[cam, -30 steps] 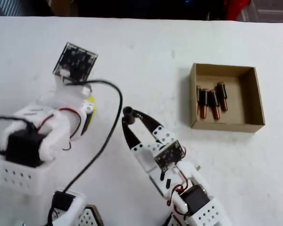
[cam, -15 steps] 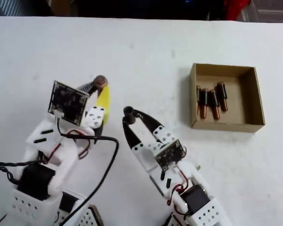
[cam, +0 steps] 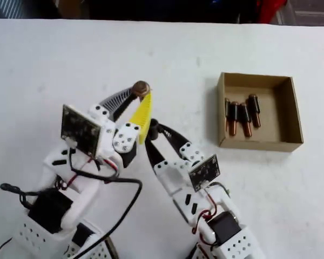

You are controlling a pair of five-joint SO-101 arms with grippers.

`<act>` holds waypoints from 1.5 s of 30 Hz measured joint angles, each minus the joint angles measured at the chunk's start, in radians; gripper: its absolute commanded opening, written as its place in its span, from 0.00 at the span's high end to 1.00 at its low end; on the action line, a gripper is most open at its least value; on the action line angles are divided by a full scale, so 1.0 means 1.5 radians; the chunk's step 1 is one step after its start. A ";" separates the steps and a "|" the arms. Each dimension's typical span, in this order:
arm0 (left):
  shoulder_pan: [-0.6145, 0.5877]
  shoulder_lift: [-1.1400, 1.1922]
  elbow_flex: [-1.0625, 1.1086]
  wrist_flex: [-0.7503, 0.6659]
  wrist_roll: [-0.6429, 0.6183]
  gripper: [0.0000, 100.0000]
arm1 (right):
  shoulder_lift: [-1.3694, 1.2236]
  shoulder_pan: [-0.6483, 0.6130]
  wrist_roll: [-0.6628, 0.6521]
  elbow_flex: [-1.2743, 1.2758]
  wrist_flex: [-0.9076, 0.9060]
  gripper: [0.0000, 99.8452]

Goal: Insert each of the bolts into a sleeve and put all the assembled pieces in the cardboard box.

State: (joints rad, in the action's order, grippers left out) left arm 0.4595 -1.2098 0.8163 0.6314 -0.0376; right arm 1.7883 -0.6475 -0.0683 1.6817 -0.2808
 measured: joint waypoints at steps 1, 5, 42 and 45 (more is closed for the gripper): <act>0.002 0.000 0.000 -0.003 0.000 0.98 | 0.000 0.000 0.000 0.000 0.000 0.98; 0.016 0.000 0.029 -0.010 -0.004 0.98 | 0.000 0.000 0.000 0.000 0.008 0.98; 0.031 -0.001 0.042 0.045 -0.041 0.98 | 0.000 0.004 -0.049 0.000 0.014 0.98; 0.031 -0.001 0.042 0.048 -0.041 0.98 | 0.000 0.004 -0.049 0.000 0.014 0.98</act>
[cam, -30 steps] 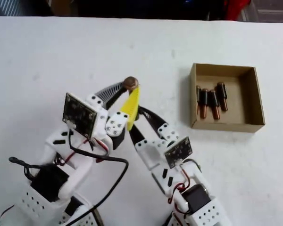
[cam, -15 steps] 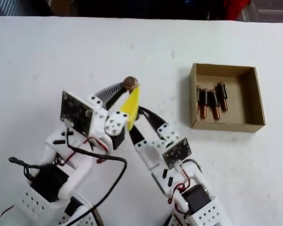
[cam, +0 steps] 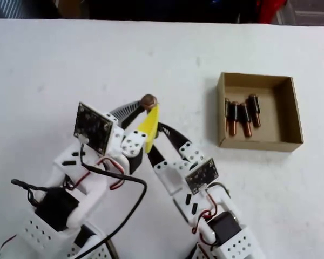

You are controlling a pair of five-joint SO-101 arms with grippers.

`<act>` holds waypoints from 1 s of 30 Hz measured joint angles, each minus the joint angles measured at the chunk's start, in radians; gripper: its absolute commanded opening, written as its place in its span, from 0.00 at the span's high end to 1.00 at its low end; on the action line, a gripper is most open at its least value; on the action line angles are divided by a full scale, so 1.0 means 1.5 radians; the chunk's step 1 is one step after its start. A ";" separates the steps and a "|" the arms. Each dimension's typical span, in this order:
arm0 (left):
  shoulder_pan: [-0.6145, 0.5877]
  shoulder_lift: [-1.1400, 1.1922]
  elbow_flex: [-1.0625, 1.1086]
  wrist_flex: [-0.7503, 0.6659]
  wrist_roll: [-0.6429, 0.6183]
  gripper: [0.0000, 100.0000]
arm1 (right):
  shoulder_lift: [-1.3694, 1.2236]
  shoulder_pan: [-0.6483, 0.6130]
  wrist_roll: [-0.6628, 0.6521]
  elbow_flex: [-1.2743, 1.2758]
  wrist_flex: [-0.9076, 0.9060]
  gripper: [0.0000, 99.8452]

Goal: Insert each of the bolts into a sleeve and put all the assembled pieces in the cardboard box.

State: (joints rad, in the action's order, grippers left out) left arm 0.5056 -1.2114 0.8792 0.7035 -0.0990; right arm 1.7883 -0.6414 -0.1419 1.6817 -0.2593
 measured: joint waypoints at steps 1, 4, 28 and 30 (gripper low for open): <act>0.000 0.000 0.000 0.000 0.000 0.98 | 0.000 0.000 0.000 0.000 0.000 0.98; 0.000 0.000 0.008 0.000 -0.001 0.98 | 0.000 0.000 0.000 0.000 0.000 0.98; 0.002 -0.001 0.106 -0.023 -0.005 0.98 | -0.001 0.001 0.000 0.000 0.000 0.98; 0.002 -0.001 0.115 -0.025 -0.005 0.98 | -0.001 0.001 0.000 0.000 0.000 0.98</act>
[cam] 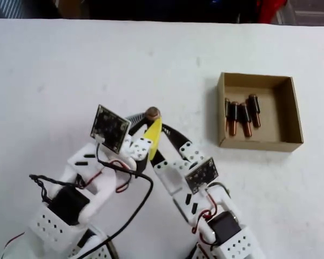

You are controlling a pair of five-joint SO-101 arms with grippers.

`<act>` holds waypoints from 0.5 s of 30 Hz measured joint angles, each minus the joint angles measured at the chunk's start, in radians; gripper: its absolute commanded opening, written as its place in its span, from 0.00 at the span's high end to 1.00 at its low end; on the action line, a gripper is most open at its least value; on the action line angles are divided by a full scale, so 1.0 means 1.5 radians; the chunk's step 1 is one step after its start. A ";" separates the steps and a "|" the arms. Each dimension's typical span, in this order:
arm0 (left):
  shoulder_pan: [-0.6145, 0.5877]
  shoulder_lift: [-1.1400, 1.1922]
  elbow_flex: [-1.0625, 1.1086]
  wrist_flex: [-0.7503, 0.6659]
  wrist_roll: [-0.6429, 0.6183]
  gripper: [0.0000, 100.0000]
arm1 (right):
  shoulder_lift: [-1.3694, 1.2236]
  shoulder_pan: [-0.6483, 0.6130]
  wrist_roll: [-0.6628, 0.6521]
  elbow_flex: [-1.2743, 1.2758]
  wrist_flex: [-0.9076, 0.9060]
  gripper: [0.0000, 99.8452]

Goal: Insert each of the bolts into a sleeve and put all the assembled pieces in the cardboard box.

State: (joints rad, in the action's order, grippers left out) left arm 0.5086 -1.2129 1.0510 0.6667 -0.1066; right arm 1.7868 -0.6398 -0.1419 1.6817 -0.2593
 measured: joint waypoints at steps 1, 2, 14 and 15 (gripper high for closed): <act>0.000 0.000 0.004 -0.003 0.000 0.98 | 0.000 0.000 0.000 0.000 0.000 0.98; 0.000 0.000 0.008 -0.005 0.000 0.98 | 0.000 0.000 0.000 0.000 0.000 0.98; -0.012 -0.006 0.014 -0.010 0.000 0.93 | 0.000 -0.001 0.000 0.000 0.000 0.98; -0.012 -0.006 0.014 -0.010 0.000 0.90 | 0.000 -0.001 0.000 0.000 0.000 0.98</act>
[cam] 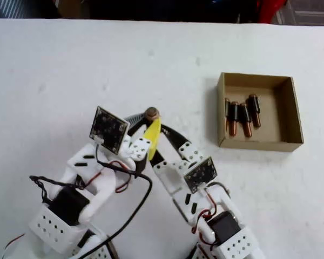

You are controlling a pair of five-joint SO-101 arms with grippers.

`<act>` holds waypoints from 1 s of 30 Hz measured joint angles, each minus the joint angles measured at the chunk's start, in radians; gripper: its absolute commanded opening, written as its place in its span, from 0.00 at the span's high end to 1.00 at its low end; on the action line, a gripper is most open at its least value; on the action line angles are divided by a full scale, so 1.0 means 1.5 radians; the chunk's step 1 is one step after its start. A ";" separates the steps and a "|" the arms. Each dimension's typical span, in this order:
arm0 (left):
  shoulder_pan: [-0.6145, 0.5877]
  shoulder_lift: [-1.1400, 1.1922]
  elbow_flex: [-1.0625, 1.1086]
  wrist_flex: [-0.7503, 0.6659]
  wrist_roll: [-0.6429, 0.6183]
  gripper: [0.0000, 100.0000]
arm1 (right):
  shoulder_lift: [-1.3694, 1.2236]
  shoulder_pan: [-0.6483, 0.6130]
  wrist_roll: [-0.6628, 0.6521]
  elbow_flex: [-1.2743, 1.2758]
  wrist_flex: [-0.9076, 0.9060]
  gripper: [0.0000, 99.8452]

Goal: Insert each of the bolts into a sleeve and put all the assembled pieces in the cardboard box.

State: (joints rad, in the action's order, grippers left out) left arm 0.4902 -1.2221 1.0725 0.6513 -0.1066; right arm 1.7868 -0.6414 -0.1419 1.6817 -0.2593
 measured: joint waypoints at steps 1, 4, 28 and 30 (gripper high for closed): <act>-0.001 0.000 0.001 0.000 0.000 0.87 | 0.000 0.000 0.000 0.000 0.000 0.98; -0.009 0.000 0.001 0.000 0.000 0.80 | 0.000 0.001 0.000 0.000 0.000 0.98; -0.149 0.000 -0.062 0.000 0.004 0.78 | 0.000 0.003 -0.002 0.000 -0.002 0.98; -0.173 0.000 -0.088 0.000 0.004 0.83 | 0.000 0.002 -0.003 0.000 -0.011 0.98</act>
State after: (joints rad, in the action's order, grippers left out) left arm 0.2309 -1.2221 0.9406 0.6513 -0.1005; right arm 1.7868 -0.6383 -0.1465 1.6817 -0.2762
